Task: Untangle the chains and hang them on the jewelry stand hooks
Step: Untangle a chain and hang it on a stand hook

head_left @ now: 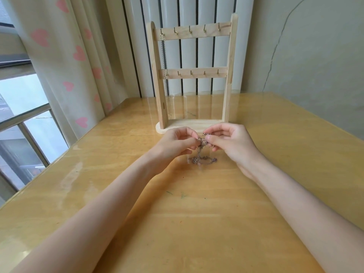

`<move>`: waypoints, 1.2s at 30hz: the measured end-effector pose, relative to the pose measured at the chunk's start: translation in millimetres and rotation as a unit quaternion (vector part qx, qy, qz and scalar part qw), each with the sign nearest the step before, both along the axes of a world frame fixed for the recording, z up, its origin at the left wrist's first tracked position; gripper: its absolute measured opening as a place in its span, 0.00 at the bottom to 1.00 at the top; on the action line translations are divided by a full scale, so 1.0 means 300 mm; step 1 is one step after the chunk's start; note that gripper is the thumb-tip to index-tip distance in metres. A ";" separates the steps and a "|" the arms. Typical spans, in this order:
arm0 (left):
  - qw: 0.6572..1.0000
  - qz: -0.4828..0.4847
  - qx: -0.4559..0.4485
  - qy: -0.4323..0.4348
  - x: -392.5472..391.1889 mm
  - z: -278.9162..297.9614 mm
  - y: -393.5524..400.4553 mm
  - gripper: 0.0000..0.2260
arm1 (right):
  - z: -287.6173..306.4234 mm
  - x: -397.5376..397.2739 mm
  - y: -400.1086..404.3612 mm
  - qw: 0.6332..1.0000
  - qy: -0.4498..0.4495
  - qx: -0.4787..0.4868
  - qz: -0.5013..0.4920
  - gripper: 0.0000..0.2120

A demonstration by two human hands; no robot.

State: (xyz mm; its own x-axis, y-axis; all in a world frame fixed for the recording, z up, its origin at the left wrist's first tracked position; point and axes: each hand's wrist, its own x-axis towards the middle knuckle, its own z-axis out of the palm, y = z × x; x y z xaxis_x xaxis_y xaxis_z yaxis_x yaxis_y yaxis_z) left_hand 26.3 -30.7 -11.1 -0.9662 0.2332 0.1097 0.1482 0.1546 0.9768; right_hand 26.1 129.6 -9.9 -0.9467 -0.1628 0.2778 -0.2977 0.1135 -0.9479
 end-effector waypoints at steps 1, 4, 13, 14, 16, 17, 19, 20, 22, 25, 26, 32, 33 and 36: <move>1.000 0.001 -0.023 0.009 0.002 -0.001 0.006 0.07 | 0.000 -0.002 0.002 1.000 0.002 -0.003 -0.006 0.07; 0.998 -0.005 -0.060 0.019 0.006 -0.003 0.016 0.06 | 0.000 -0.004 -0.001 1.000 0.011 -0.011 -0.021 0.08; 0.997 -0.039 0.037 -0.046 -0.005 -0.005 -0.012 0.05 | 0.009 -0.004 0.001 0.988 -0.043 -0.147 0.014 0.05; 0.996 -0.040 0.055 -0.055 -0.006 -0.002 -0.009 0.04 | 0.009 -0.004 0.001 0.986 -0.046 -0.157 0.020 0.05; 0.990 -0.035 0.113 -0.075 -0.007 0.007 -0.006 0.04 | 0.010 -0.002 0.002 0.986 -0.047 -0.157 0.038 0.05; 0.985 -0.031 0.150 -0.084 -0.008 0.011 -0.007 0.04 | 0.010 0.002 0.001 0.989 -0.043 -0.135 0.050 0.05; 0.974 -0.027 0.205 -0.098 -0.007 0.015 -0.008 0.05 | 0.010 0.014 -0.010 0.995 -0.036 -0.062 0.070 0.04; 0.972 -0.027 0.209 -0.101 -0.006 0.015 -0.008 0.06 | 0.009 0.019 -0.017 0.996 -0.037 -0.032 0.075 0.05; 0.978 -0.028 0.182 -0.098 0.000 0.011 -0.002 0.06 | 0.008 0.026 -0.027 0.996 -0.053 -0.012 0.076 0.05; 0.982 -0.041 0.162 -0.090 0.003 0.009 0.007 0.06 | 0.010 0.016 -0.016 0.991 -0.098 -0.074 0.055 0.06; 0.981 -0.049 0.160 -0.093 0.005 0.011 0.008 0.06 | 0.011 0.010 -0.008 0.988 -0.111 -0.102 0.045 0.06; 0.989 -0.051 0.102 -0.094 0.003 -0.003 0.005 0.05 | 0.005 0.001 0.003 0.984 -0.118 -0.124 0.051 0.07; 0.990 -0.032 0.104 -0.089 0.000 -0.005 0.003 0.04 | 0.006 0.002 0.002 0.983 -0.121 -0.127 0.061 0.07; 0.982 0.004 0.165 -0.088 -0.008 -0.002 -0.006 0.05 | 0.009 0.004 0.001 0.975 -0.132 -0.158 0.081 0.05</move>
